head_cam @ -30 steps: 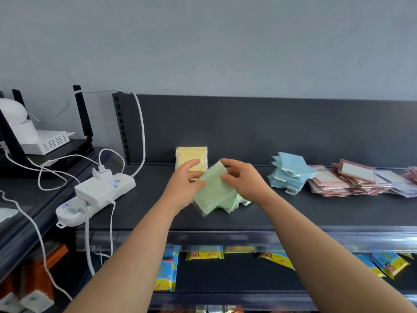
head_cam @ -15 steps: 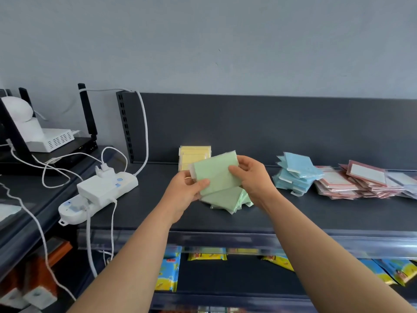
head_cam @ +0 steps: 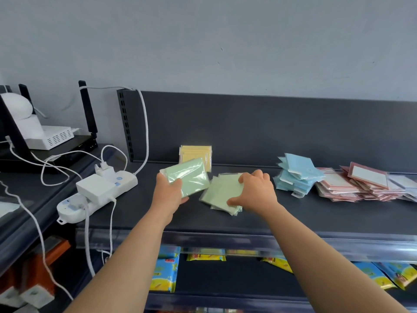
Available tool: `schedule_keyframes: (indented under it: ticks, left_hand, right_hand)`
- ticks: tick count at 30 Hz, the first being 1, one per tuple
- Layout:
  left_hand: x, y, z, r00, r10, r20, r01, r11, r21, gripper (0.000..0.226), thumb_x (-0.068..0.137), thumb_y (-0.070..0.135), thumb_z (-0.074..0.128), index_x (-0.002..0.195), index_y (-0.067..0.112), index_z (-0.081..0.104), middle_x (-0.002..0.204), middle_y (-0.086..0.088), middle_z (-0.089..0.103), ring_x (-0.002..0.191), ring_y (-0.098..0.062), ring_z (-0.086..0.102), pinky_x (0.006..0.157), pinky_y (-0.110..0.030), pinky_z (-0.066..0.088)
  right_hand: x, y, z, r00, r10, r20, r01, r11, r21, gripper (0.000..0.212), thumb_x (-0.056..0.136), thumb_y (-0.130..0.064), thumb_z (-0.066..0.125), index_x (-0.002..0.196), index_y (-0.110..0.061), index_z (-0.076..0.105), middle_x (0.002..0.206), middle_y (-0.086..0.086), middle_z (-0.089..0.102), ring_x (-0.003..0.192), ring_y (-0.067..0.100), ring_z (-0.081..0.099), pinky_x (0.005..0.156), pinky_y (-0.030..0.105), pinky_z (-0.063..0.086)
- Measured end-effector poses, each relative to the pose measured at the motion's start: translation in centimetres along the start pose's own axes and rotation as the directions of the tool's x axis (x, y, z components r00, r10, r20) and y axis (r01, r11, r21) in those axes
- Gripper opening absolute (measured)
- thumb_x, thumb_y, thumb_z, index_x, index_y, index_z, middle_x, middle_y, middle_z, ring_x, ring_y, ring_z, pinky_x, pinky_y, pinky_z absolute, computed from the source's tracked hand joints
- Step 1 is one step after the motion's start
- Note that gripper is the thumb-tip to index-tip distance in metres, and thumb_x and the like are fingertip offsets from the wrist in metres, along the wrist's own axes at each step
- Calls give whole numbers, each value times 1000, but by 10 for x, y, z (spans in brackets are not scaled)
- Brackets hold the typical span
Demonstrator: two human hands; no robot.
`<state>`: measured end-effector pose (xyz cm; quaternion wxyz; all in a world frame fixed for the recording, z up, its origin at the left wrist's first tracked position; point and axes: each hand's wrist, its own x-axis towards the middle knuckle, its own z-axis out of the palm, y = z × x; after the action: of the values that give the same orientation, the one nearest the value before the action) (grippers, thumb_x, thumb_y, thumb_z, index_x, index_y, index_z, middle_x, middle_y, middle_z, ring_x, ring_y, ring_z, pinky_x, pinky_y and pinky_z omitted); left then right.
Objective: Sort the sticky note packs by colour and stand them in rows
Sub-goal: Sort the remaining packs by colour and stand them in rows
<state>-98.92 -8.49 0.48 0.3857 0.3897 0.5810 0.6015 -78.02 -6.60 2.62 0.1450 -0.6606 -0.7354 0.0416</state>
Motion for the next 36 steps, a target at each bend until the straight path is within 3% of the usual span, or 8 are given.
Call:
schedule_keyframes:
  ticks: [6,11,15,19,21,24,29,36]
  left_hand:
    - [-1,-3,-4,999,1,-36,0,999,43,29,97,6,43,124,16,37,123,-5,51,106,-21,57,75,-36,57]
    - [-3,-1,-8,999,22,-35,-18,996,89,26,99,6,39,122,17,36,124,-3,49,107,-21,56,70,-31,56]
    - [-10,6,-4,996,8,91,-14,997,71,22,100,9,38,118,21,39,117,-1,54,101,-19,60,74,-35,58]
    - [-18,12,4,966,12,257,-24,999,42,20,101,20,44,121,21,43,114,0,59,98,-18,64,78,-38,58]
    - [-19,12,6,954,38,296,-70,993,98,26,97,25,56,120,22,44,115,3,60,101,-15,64,80,-37,58]
    - [-14,8,6,970,67,232,-112,976,186,32,94,18,60,121,21,42,114,4,59,101,-15,62,81,-36,57]
    - [-7,-3,1,997,25,76,-40,980,195,26,97,15,50,119,20,35,107,3,53,93,-14,57,81,-38,56]
    - [-3,-11,2,1000,-7,29,3,990,140,26,97,13,50,119,17,35,108,1,53,90,-12,58,72,-32,55]
  right_hand:
    - [-1,0,1,998,48,51,-50,997,54,60,72,-40,78,116,-11,50,109,4,59,100,23,54,83,32,47]
    - [2,11,-10,996,9,90,-56,844,534,17,82,-11,66,97,-5,64,85,10,63,67,20,53,58,30,44]
    - [5,16,-20,976,-101,193,-62,720,691,14,81,-11,69,93,-16,66,83,4,66,70,17,58,63,31,48]
    - [5,-1,-18,980,-111,166,-36,719,694,29,76,-6,77,100,-11,61,83,5,67,58,11,58,50,16,46]
    - [6,-9,-14,988,-83,128,-36,692,721,40,72,-8,81,104,-10,56,86,7,70,57,12,61,53,19,49]
    - [10,-5,-8,1000,22,19,-29,707,707,49,73,-20,82,113,-13,54,99,6,65,75,15,64,67,26,52]
    - [15,17,1,989,151,6,-144,934,328,78,75,-48,74,137,-14,41,133,9,37,122,27,40,99,37,42]
    - [14,15,22,972,234,11,-230,944,237,82,68,-50,78,131,-14,40,128,8,37,121,28,38,101,35,36]
